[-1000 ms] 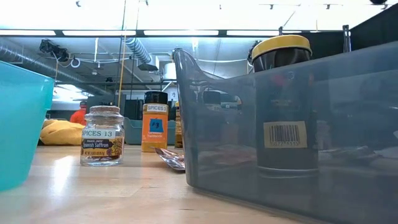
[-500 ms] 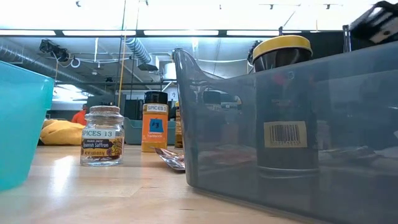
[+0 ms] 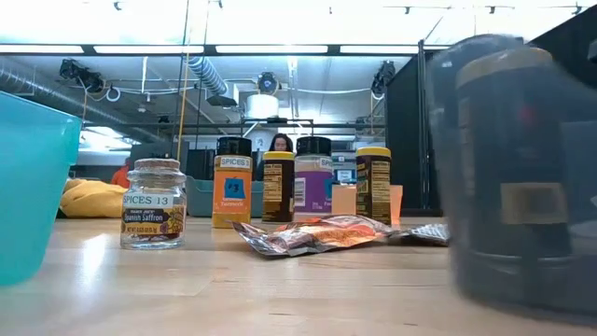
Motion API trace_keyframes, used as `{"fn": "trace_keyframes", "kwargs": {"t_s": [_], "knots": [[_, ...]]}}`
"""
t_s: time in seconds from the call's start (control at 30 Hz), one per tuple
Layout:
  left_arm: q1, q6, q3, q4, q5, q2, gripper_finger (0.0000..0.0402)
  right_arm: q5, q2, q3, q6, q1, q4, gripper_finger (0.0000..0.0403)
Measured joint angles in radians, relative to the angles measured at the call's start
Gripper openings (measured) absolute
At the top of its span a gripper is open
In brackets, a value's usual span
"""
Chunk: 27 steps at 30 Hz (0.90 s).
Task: Sort spices by type
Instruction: Adjust the black bin
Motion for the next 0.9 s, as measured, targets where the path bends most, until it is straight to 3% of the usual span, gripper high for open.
{"fn": "trace_keyframes", "kwargs": {"t_s": [0.2,0.37,0.47,0.6,0.9], "knots": [[0.0,0.003,0.0,0.0,-0.001,0.0,0.0321,0.024,-0.001,0.04,-0.043,-0.001,-0.144,0.0003],[0.0,0.003,0.0,0.0,-0.001,0.0,0.0321,0.112,-0.016,0.145,-0.151,0.001,-0.234,0.0003],[0.0,0.003,0.0,0.0,-0.001,0.0,0.0321,0.216,-0.036,0.21,-0.163,-0.002,-0.231,0.0003],[0.0,0.002,0.0,-0.004,-0.001,0.0,0.0321,0.359,-0.048,0.235,-0.064,-0.066,-0.245,0.0002],[0.0,0.001,0.0,-0.005,-0.002,0.0,0.0321,0.318,0.039,0.233,-0.308,-0.267,-0.132,0.0]]}}
